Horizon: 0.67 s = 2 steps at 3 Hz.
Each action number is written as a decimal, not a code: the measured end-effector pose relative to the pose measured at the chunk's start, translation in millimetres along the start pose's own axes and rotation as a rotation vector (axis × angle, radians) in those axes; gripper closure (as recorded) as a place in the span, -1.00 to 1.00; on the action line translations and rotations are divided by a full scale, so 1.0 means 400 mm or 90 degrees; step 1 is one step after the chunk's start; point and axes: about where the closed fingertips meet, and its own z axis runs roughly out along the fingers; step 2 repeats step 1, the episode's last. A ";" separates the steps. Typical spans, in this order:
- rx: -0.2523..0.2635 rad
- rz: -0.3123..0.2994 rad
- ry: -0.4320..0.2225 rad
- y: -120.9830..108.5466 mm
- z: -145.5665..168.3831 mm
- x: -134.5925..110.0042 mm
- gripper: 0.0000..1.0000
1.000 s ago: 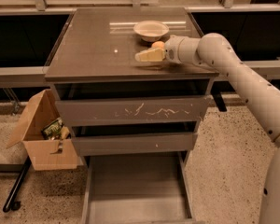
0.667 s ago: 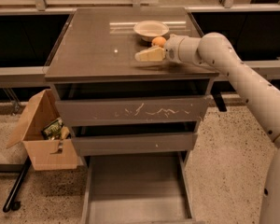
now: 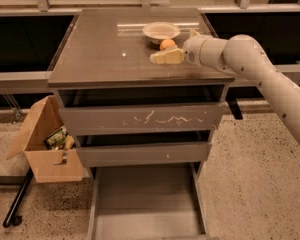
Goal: Pick orange from bottom drawer and place on counter
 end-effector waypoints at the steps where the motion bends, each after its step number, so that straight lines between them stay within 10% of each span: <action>1: 0.030 -0.016 -0.029 -0.005 -0.092 -0.018 -1.00; 2: 0.030 -0.016 -0.029 -0.005 -0.092 -0.018 -1.00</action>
Offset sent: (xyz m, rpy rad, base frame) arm 0.0000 0.0000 0.0000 0.0000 0.0000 0.0000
